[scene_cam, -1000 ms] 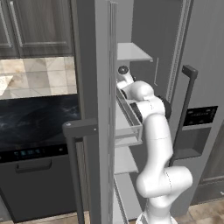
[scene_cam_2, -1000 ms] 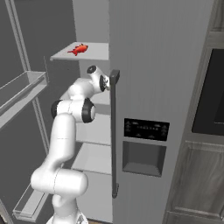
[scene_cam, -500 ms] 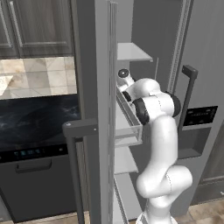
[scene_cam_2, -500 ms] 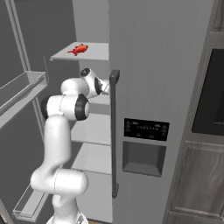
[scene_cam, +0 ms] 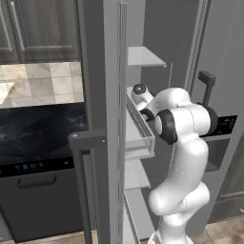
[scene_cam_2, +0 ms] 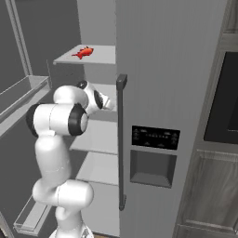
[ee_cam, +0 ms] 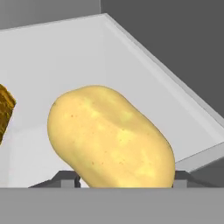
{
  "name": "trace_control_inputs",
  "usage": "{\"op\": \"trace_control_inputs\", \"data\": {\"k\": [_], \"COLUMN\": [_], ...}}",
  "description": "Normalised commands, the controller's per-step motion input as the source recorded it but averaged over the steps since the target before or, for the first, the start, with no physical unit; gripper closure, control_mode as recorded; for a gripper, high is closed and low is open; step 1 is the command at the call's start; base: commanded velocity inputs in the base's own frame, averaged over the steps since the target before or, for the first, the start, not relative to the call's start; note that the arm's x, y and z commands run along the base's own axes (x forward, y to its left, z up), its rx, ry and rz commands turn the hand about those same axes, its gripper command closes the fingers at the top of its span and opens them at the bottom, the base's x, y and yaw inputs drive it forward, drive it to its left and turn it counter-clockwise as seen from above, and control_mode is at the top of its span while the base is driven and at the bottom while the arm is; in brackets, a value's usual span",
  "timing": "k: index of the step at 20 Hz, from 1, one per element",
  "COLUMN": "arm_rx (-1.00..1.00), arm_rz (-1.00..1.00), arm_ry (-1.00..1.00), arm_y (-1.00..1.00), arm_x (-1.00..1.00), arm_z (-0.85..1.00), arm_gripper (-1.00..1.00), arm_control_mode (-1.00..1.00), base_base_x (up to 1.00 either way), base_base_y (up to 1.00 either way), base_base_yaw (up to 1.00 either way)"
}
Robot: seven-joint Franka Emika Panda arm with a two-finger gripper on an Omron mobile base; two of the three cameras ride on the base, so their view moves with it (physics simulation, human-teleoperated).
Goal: Take the cheese, fish, and potato from the fridge and place them on the plate on the dining counter to create an appetizer plate.
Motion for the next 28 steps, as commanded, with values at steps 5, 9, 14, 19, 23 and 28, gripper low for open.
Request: {"op": "trace_control_inputs", "data": {"k": [5,9,14,19,23,28], "arm_rx": [0.00,0.00,0.00,0.00,0.00,-0.03], "arm_rz": [0.01,0.09,0.12,0.18,0.25,0.26], "arm_ry": [0.00,0.00,0.00,0.00,0.00,0.02], "arm_y": [-0.05,-0.17,-0.32,-0.14,0.06,0.15], "arm_x": [-0.75,-0.72,-0.76,-0.62,-0.59,-0.81], "arm_z": [0.27,0.55,0.67,0.58,0.41,0.29], "arm_gripper": [1.00,1.00,1.00,1.00,1.00,1.00], "arm_control_mode": [-1.00,-1.00,-1.00,-1.00,-1.00,-1.00], "base_base_x": [0.00,0.00,0.00,0.00,0.00,0.00], "base_base_y": [0.00,0.00,0.00,0.00,0.00,0.00], "base_base_yaw": [0.00,0.00,0.00,0.00,0.00,0.00]}}
